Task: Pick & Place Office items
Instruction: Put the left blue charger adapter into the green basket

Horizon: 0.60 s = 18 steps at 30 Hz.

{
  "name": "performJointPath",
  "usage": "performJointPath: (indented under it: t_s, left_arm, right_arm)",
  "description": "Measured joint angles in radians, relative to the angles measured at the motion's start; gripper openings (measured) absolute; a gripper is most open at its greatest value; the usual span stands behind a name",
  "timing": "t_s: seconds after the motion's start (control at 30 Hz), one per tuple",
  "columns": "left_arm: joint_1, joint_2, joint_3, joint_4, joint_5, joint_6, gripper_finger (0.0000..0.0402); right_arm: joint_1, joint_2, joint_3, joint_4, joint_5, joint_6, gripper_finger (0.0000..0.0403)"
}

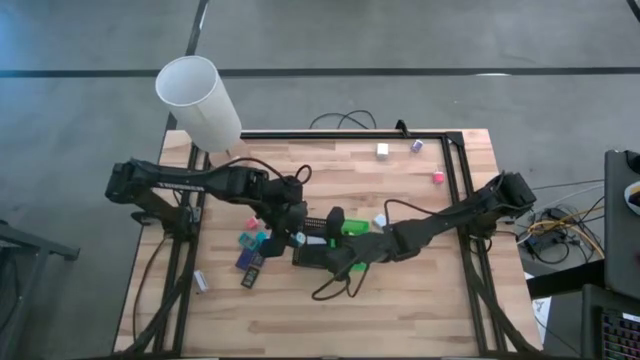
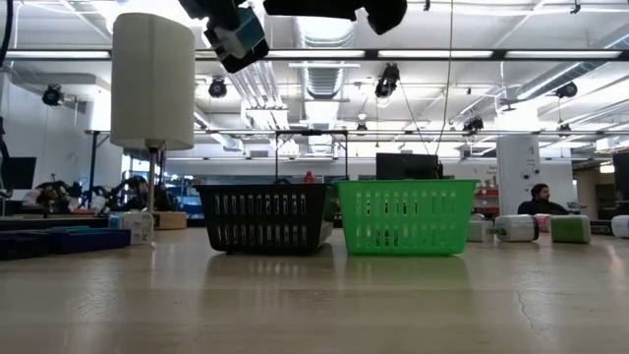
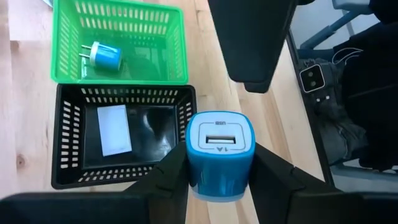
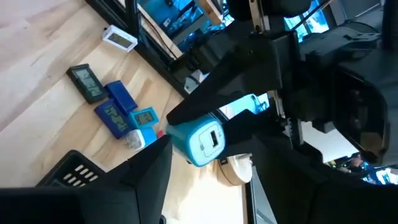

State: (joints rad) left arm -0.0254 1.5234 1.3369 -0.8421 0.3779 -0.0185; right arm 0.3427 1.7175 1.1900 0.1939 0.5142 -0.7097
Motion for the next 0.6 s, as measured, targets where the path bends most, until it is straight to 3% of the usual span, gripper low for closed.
performJointPath:
  t_s: [0.6]
  left_arm:
    - [0.000, 0.003, 0.051, 0.026, -0.001, -0.001, 0.0124]
  right_arm:
    - [0.000, -0.003, -0.012, 0.005, -0.028, 0.011, 0.0219]
